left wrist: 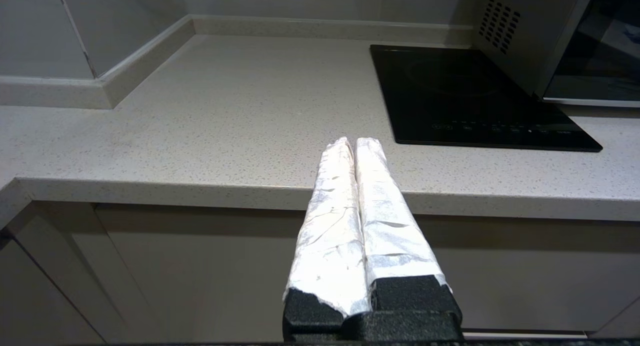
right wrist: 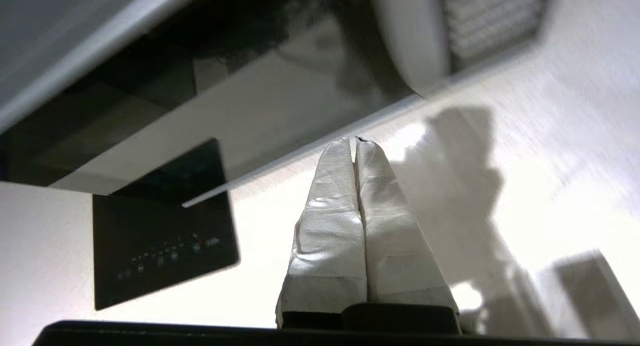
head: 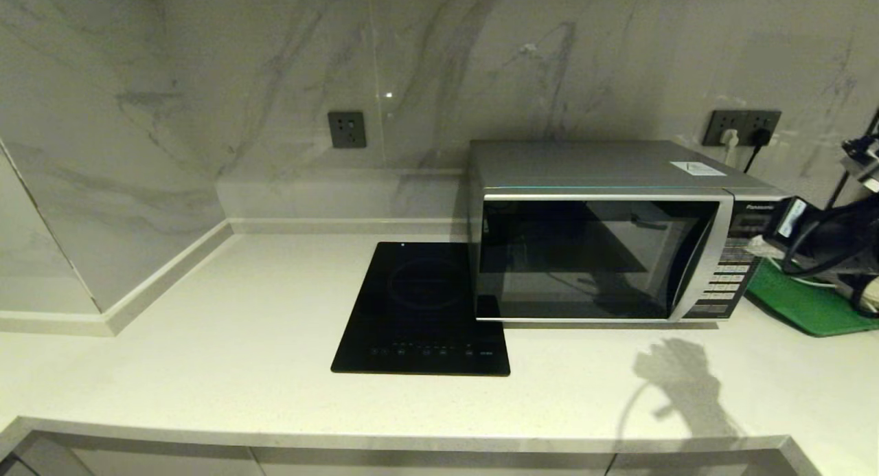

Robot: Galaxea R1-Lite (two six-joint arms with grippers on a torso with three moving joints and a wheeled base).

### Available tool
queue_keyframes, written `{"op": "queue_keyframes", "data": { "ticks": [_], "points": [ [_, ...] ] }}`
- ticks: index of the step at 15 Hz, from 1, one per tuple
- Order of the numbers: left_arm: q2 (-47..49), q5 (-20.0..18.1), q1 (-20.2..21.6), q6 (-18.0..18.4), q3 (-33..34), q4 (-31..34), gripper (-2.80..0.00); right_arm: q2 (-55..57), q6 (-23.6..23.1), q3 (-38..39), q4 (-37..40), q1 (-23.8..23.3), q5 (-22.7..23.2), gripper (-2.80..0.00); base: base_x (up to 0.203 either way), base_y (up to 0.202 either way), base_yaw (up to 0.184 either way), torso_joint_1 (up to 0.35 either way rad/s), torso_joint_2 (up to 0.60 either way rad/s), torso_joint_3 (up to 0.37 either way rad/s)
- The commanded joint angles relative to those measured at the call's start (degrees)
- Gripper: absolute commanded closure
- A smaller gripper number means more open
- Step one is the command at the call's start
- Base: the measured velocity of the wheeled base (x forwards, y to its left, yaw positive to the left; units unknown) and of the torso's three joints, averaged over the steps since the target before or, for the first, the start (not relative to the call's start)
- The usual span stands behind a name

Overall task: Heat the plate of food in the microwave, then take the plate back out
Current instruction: Open the microwave oven

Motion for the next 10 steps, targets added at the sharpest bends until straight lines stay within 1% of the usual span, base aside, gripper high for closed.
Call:
{"op": "queue_keyframes", "data": {
  "ticks": [1,3,4,5,6,8,9,10],
  "points": [
    [0.0,0.0,0.0,0.0,0.0,0.0,0.00,-4.0,0.5,5.7,0.2,-8.9,6.8,0.00,0.000,0.000,0.000,0.000,0.00,0.000],
    [0.0,0.0,0.0,0.0,0.0,0.0,0.00,-2.8,0.7,8.4,0.2,-18.2,16.6,0.00,0.000,0.000,0.000,0.000,0.00,0.000],
    [0.0,0.0,0.0,0.0,0.0,0.0,0.00,-0.1,0.6,9.3,0.1,-22.1,21.5,0.00,0.000,0.000,0.000,0.000,0.00,0.000],
    [0.0,0.0,0.0,0.0,0.0,0.0,0.00,3.9,0.4,9.8,0.0,-25.0,25.2,0.00,0.000,0.000,0.000,0.000,0.00,0.000],
    [0.0,0.0,0.0,0.0,0.0,0.0,0.00,7.9,-0.1,10.2,0.0,-27.8,28.6,0.00,0.000,0.000,0.000,0.000,0.00,0.000],
    [0.0,0.0,0.0,0.0,0.0,0.0,0.00,14.8,-4.2,10.6,-0.1,-32.7,36.1,0.00,0.000,0.000,0.000,0.000,0.00,0.000],
    [0.0,0.0,0.0,0.0,0.0,0.0,0.00,18.2,-6.8,10.8,-0.2,-34.0,38.9,0.00,0.000,0.000,0.000,0.000,0.00,0.000],
    [0.0,0.0,0.0,0.0,0.0,0.0,0.00,21.3,-8.8,10.6,-0.5,-34.6,40.2,0.00,0.000,0.000,0.000,0.000,0.00,0.000]
  ]
}}
